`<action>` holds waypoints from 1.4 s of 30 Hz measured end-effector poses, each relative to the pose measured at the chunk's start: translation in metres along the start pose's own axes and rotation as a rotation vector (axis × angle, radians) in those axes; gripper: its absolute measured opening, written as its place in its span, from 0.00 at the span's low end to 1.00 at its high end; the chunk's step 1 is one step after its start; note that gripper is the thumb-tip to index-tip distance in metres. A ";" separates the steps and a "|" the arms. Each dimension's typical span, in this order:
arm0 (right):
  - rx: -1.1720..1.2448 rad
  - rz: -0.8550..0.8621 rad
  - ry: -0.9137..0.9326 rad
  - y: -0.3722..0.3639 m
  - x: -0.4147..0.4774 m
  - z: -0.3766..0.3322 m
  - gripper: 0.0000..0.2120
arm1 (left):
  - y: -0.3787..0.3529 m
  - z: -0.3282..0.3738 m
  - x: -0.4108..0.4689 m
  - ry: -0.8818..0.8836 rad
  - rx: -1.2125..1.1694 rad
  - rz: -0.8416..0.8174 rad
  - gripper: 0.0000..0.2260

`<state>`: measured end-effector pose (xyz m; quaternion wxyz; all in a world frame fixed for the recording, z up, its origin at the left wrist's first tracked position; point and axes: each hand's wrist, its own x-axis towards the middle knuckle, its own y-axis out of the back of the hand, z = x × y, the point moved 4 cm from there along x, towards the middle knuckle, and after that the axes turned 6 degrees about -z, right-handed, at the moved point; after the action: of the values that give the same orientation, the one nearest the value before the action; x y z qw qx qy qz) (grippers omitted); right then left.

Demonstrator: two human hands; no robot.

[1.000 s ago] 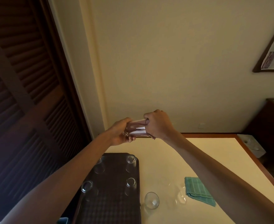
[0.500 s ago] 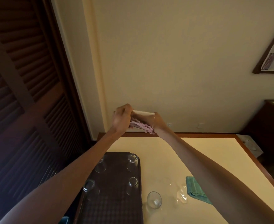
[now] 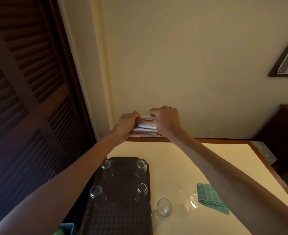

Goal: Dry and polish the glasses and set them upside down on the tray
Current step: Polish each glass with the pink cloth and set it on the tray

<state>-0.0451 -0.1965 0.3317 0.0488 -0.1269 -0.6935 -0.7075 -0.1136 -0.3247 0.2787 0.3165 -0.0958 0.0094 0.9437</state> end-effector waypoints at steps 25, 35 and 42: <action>1.362 -0.264 -0.400 -0.069 0.007 0.007 0.12 | 0.010 0.033 -0.010 -0.548 0.378 0.124 0.09; 0.026 0.042 -0.067 0.022 -0.009 -0.014 0.10 | 0.009 0.009 -0.007 -0.174 -0.053 -0.104 0.14; 0.561 -0.024 -0.216 -0.018 -0.010 -0.002 0.10 | 0.011 0.020 -0.012 -0.387 0.230 0.119 0.12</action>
<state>-0.0396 -0.1989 0.3116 -0.0005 -0.1749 -0.8645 -0.4713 -0.1141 -0.3390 0.3002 0.2651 0.1245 0.0618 0.9542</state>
